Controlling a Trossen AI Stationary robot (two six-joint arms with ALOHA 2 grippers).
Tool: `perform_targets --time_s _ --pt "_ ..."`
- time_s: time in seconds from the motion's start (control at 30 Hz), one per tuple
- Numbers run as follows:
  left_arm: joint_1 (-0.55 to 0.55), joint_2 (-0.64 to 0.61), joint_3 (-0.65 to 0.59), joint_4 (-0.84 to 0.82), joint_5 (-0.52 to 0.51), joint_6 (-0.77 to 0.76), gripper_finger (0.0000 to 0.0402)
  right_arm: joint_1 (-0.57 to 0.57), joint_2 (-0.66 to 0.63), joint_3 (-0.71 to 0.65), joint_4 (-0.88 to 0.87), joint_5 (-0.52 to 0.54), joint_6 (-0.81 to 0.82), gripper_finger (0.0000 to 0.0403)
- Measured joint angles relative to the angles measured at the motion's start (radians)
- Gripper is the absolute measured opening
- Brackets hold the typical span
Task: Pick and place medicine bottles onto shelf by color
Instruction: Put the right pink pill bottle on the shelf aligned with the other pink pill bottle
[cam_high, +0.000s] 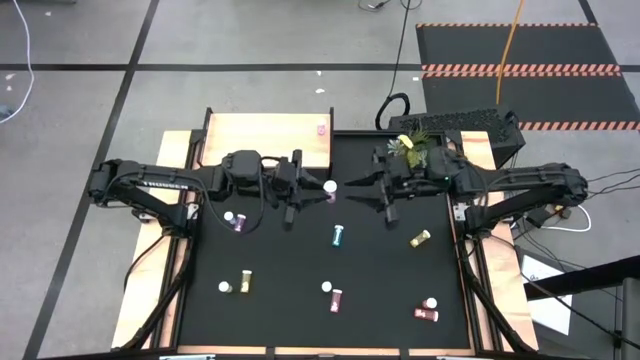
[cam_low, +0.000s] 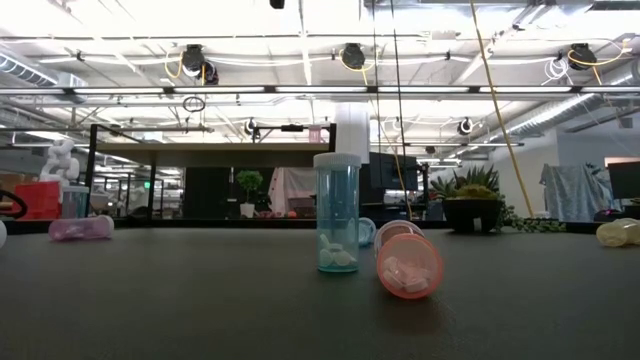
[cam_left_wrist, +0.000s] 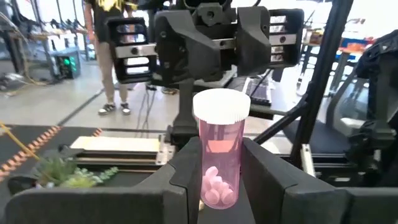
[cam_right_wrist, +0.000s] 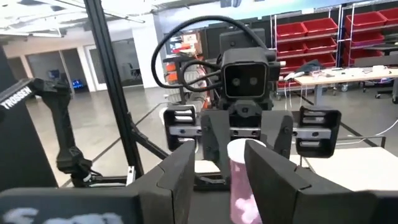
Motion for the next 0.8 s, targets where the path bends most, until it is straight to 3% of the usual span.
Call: perform_targets --time_s 0.23,0.53,0.8 --pt "0.03 0.0 0.0 0.006 -0.022 0.047 0.0099 0.046 -0.12 -0.012 -0.093 0.051 0.014 0.0135" --pt "0.049 0.0 0.0 -0.062 -0.09 0.1 0.0099 0.101 -0.288 -0.195 -0.051 0.216 0.051 0.0135" --pt "0.108 0.0 0.0 -0.181 -0.149 0.153 0.0099 0.1 -0.286 -0.244 -0.035 0.241 0.093 0.0135"
